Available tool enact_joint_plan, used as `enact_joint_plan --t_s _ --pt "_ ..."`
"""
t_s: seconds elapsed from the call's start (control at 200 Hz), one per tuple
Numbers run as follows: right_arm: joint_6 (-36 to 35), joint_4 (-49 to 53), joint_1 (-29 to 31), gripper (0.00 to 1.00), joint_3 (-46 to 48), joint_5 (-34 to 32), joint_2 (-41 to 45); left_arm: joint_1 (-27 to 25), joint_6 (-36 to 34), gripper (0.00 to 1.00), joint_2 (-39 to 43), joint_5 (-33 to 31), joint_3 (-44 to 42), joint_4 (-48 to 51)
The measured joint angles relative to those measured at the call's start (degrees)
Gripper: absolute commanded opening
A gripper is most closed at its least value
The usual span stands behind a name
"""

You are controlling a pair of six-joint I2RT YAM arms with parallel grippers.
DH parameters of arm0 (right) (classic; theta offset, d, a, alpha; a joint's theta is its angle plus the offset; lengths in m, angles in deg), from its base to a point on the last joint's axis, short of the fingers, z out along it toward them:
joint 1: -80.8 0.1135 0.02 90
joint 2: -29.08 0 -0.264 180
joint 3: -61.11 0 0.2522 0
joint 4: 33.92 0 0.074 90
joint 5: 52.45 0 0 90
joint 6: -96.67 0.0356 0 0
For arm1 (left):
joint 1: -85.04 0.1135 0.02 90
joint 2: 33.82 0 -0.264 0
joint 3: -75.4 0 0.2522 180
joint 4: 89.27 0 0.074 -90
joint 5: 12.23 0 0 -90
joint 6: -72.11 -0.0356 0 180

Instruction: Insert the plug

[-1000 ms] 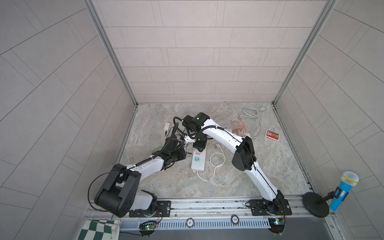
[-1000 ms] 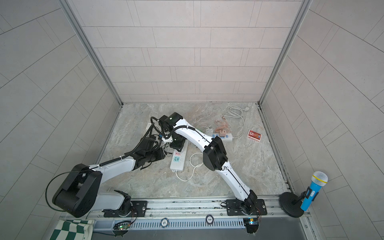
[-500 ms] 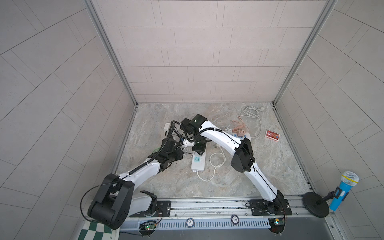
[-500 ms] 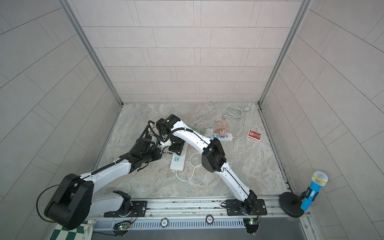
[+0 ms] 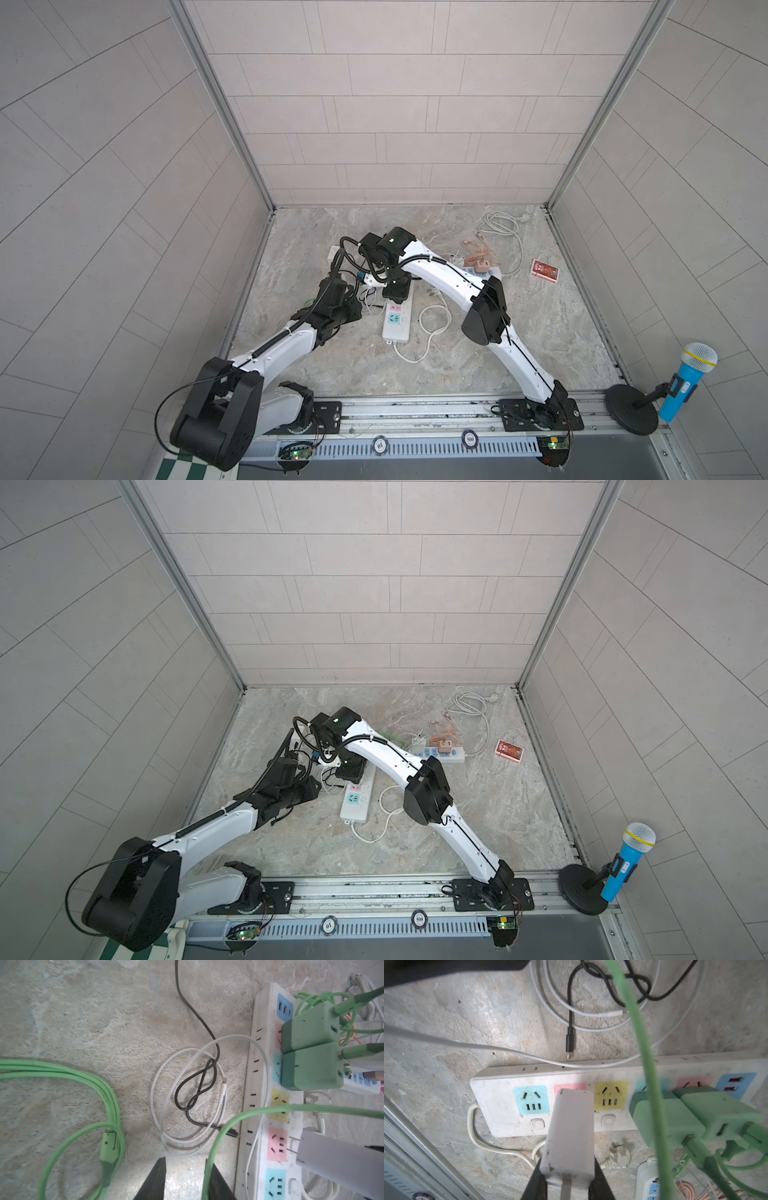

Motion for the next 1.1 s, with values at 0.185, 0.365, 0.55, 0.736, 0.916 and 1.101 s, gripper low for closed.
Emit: enact_joint_plan --t_s 0.185,0.365,0.55,0.736,0.916,1.101 --pt "0.0 -0.4 0.0 0.00 0.0 -0.1 -0.3 0.2 0.0 0.37 0.0 0.0 -0.3 0.1" --pt "0.1 0.0 0.0 0.00 0.0 -0.1 -0.9 0.4 0.0 0.37 0.0 0.0 -0.3 0.1" --pt "0.1 0.3 0.0 0.00 0.1 -0.1 -0.9 0.6 0.0 0.37 0.0 0.0 -0.3 0.1" --pt "0.1 0.1 0.0 0.00 0.8 0.1 -0.8 1.0 0.0 0.37 0.0 0.0 -0.7 -0.3" --pt "0.3 -0.8 0.0 0.00 2.9 0.0 0.2 1.4 0.0 0.37 0.0 0.4 -0.7 -0.4" --pt "0.5 -1.2 0.0 0.00 3.8 -0.1 0.8 1.7 -0.1 0.37 0.0 0.5 -0.7 -0.4"
